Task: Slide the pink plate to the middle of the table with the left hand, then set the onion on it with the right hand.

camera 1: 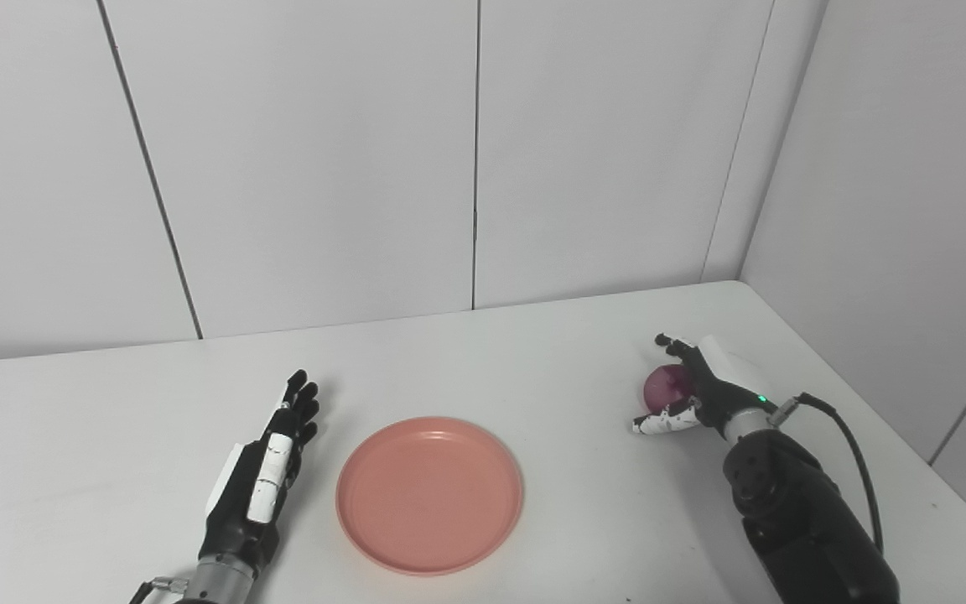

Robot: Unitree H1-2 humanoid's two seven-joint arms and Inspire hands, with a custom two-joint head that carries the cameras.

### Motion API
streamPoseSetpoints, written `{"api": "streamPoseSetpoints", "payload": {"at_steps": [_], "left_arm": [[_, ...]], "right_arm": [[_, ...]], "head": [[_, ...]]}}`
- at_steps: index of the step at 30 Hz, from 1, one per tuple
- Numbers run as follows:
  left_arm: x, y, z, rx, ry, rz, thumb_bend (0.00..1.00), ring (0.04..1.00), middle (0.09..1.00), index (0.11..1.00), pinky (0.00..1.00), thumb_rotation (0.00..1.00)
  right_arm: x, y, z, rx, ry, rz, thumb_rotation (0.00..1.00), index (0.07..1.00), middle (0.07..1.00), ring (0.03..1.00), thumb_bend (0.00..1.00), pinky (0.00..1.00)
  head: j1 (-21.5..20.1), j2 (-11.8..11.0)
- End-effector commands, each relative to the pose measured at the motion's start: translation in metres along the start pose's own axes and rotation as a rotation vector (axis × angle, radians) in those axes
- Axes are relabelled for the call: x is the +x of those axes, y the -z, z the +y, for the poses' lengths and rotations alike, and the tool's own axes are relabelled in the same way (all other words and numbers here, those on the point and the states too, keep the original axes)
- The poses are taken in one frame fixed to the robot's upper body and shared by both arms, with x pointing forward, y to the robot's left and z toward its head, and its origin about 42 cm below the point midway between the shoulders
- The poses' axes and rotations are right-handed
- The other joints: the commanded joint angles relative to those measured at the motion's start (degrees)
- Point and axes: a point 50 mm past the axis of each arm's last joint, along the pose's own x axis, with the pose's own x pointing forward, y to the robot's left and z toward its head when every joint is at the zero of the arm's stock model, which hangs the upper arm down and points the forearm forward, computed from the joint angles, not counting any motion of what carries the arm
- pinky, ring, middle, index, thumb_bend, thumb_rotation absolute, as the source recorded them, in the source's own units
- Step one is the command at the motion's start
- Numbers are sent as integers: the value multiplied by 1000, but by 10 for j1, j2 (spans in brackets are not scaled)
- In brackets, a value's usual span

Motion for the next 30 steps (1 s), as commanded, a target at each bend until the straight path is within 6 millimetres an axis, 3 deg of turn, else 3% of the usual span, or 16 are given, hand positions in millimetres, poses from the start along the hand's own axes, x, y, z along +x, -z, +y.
{"api": "streamPoseSetpoints", "payload": {"at_steps": [1,9,10,11,12,17,24,25,30], "left_arm": [[9,-16,-1,1,13,-60,818,1000,1000,1000,1000,1000],[9,-17,-1,-2,14,-64,805,1000,999,1000,1000,1000],[9,-17,-1,-1,14,-66,803,1000,999,1000,1000,1000],[9,-17,-1,-1,15,-67,800,1000,999,1000,1000,1000],[9,-18,-2,-1,16,-68,798,1000,999,1000,1000,1000],[10,-19,-3,7,16,-70,797,1000,997,1000,1000,1000],[10,-19,-4,0,18,-58,796,1000,1000,1000,1000,1000],[9,-18,-4,-1,18,-57,797,1000,1000,1000,1000,1000],[9,-18,-5,-2,21,-54,801,1000,1000,1000,1000,1000]], "right_arm": [[8,-15,-27,-3,75,-30,126,857,842,798,837,671],[6,-16,-28,45,76,-24,34,837,812,753,811,625],[5,-16,-28,61,84,-25,13,823,726,643,790,512],[4,-17,-28,72,90,-26,5,815,586,529,657,402],[3,-17,-28,69,102,-37,1,787,522,508,593,381],[2,-18,-30,40,137,-62,0,723,492,505,558,388],[1,-19,-28,68,201,-83,0,622,490,454,529,318],[1,-19,-28,74,207,-83,0,598,513,411,522,322],[1,-19,-28,90,220,-84,0,580,528,395,518,335]], "head": [[0,1],[0,1],[0,3],[0,3],[1,3],[3,2],[4,2],[4,2],[3,2]]}}
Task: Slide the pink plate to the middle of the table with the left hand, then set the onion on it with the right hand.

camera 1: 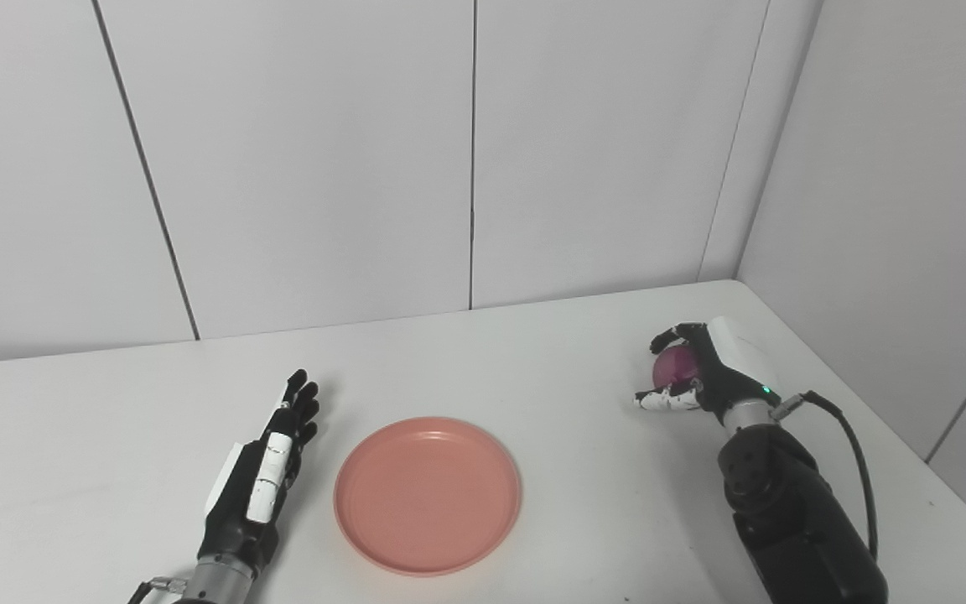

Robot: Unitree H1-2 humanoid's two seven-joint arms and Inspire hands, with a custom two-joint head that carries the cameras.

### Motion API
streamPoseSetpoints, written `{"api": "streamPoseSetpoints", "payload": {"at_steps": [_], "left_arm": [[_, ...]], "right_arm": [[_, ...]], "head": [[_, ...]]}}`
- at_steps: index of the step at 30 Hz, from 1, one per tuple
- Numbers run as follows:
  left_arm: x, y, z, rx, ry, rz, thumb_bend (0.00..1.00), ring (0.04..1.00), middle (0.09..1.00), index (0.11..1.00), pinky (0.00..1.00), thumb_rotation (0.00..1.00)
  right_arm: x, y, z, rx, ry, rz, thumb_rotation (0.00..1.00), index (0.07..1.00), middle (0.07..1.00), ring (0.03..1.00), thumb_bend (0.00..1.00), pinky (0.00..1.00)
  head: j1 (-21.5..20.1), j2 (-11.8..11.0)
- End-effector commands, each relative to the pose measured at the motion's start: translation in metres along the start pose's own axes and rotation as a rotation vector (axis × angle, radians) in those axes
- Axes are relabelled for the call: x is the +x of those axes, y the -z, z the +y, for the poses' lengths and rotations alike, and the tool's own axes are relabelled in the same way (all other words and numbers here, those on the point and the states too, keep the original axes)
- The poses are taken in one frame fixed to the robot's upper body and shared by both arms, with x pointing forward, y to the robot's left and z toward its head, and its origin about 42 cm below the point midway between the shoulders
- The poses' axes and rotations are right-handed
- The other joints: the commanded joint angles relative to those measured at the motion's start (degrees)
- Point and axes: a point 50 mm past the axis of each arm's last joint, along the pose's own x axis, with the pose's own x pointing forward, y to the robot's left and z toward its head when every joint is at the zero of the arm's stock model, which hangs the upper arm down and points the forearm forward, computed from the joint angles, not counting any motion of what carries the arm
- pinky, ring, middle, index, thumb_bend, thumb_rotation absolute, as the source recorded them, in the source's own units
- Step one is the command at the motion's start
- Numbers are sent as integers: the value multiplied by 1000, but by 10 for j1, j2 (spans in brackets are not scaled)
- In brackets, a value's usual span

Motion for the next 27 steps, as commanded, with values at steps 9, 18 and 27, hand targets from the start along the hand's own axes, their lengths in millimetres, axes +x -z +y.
{"api": "streamPoseSetpoints", "payload": {"at_steps": [9,18,27], "left_arm": [[10,-18,-5,15,14,-70,787,1000,1000,1000,1000,1000],[11,-20,-10,28,13,-71,783,1000,1000,1000,1000,1000],[11,-21,-15,10,19,-73,781,1000,1000,1000,1000,1000]], "right_arm": [[2,-23,-22,51,118,-113,0,573,525,391,519,310],[-14,-55,-16,140,156,-274,0,554,488,443,524,224],[-34,-84,12,219,56,-398,0,554,516,391,519,282]], "head": [[10,-1],[21,-1],[32,3]]}}
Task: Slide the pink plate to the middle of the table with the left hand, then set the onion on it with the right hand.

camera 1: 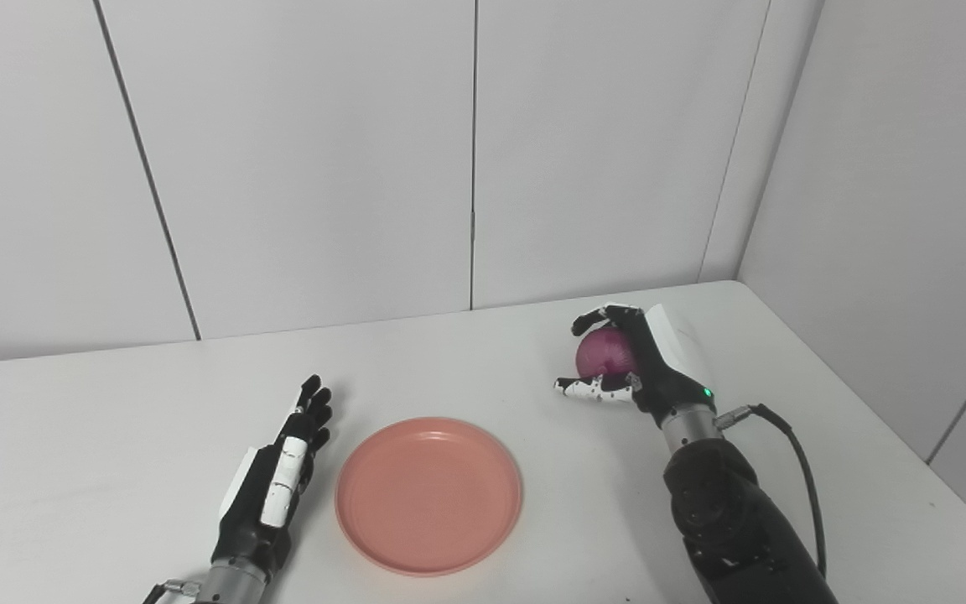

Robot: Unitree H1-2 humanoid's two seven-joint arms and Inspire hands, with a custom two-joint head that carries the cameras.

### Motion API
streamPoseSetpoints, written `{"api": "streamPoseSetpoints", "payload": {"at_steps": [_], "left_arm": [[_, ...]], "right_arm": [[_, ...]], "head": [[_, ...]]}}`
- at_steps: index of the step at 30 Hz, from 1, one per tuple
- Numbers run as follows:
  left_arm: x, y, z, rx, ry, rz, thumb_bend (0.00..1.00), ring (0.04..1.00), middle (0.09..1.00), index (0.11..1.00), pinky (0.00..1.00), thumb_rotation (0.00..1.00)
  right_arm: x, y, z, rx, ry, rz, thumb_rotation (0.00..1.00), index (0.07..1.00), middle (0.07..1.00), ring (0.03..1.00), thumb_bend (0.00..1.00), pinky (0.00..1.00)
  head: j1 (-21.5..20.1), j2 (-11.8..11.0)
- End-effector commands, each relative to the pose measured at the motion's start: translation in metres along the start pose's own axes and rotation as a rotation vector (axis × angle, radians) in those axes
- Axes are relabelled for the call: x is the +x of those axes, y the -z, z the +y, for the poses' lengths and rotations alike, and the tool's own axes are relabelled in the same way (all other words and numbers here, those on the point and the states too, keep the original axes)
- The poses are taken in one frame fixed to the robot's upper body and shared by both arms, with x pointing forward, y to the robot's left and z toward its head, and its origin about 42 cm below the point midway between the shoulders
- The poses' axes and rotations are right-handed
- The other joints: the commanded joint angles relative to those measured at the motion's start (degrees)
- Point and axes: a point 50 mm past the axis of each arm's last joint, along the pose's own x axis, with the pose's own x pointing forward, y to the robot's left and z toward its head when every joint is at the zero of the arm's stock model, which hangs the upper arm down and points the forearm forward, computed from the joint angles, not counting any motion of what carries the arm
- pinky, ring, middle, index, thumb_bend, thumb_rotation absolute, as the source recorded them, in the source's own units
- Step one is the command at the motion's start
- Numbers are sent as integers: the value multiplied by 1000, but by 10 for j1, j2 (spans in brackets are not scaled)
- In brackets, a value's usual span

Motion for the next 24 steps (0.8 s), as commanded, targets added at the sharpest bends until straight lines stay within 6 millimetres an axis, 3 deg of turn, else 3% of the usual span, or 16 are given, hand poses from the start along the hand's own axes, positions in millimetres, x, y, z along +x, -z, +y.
{"api": "streamPoseSetpoints", "payload": {"at_steps": [1,15,19,24], "left_arm": [[10,-23,-3,11,3,-86,781,1000,1000,1000,1000,1000],[11,-24,-9,24,-6,-91,775,1000,1000,998,1000,1000],[12,-25,-10,20,-8,-98,768,1000,1000,994,1000,1000],[12,-26,-13,13,-1,-102,754,1000,1000,995,1000,1000]], "right_arm": [[3,-23,-6,17,24,-130,0,553,516,391,519,280],[-7,-49,42,114,-172,-207,0,565,525,395,518,320],[-9,-53,54,118,-205,-251,0,540,491,404,509,395],[-14,-58,65,127,-247,-283,0,538,490,410,508,407]], "head": [[6,1],[24,3],[27,4],[44,6]]}}
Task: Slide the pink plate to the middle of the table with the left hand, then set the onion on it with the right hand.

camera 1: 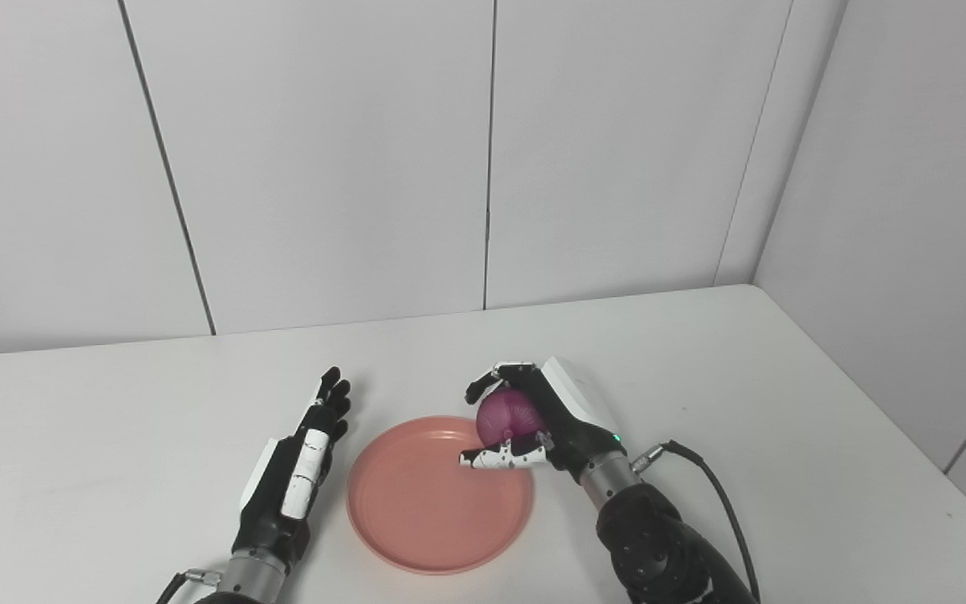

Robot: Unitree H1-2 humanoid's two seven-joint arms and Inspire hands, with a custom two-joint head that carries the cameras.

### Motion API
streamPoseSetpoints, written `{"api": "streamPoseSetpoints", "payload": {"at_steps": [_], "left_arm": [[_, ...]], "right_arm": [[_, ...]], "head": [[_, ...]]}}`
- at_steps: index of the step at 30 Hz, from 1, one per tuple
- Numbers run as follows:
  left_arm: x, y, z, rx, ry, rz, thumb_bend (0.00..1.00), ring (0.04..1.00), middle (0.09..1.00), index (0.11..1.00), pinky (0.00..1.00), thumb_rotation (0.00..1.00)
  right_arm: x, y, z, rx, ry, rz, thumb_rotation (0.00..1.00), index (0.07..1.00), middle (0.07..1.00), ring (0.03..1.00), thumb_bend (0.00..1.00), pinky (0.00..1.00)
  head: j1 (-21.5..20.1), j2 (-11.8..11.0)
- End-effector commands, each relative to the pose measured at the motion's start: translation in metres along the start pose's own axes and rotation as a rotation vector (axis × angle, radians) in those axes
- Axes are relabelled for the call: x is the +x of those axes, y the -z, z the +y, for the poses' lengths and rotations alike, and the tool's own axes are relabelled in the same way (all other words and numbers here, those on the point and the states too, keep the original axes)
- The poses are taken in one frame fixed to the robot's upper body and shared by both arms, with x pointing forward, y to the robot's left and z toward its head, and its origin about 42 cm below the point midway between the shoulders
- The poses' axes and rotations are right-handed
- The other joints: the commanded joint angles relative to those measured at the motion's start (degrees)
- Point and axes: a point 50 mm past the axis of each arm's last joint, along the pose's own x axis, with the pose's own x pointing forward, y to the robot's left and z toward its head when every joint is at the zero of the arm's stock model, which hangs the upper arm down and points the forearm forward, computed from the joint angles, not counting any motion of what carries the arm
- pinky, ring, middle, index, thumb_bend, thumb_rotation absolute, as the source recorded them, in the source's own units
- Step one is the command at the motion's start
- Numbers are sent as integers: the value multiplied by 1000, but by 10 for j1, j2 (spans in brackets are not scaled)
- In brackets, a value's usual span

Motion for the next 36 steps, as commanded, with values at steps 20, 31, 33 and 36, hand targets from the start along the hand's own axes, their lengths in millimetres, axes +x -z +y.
{"api": "streamPoseSetpoints", "payload": {"at_steps": [20,31,33,36], "left_arm": [[17,-21,-19,-17,7,-90,759,1000,1000,1000,1000,1000],[17,-23,-21,-27,12,-94,759,1000,1000,1000,1000,1000],[17,-24,-22,-25,14,-96,758,1000,1000,1000,1000,1000],[17,-25,-22,-21,13,-94,762,1000,1000,1000,1000,1000]], "right_arm": [[15,-27,36,33,-128,-202,0,559,472,376,502,332],[18,-20,41,36,-150,-185,0,563,478,394,503,371],[19,-20,41,28,-154,-186,0,564,480,395,503,375],[19,-19,42,15,-153,-197,0,567,491,391,502,380]], "head": [[54,3],[56,10],[56,11],[55,12]]}}
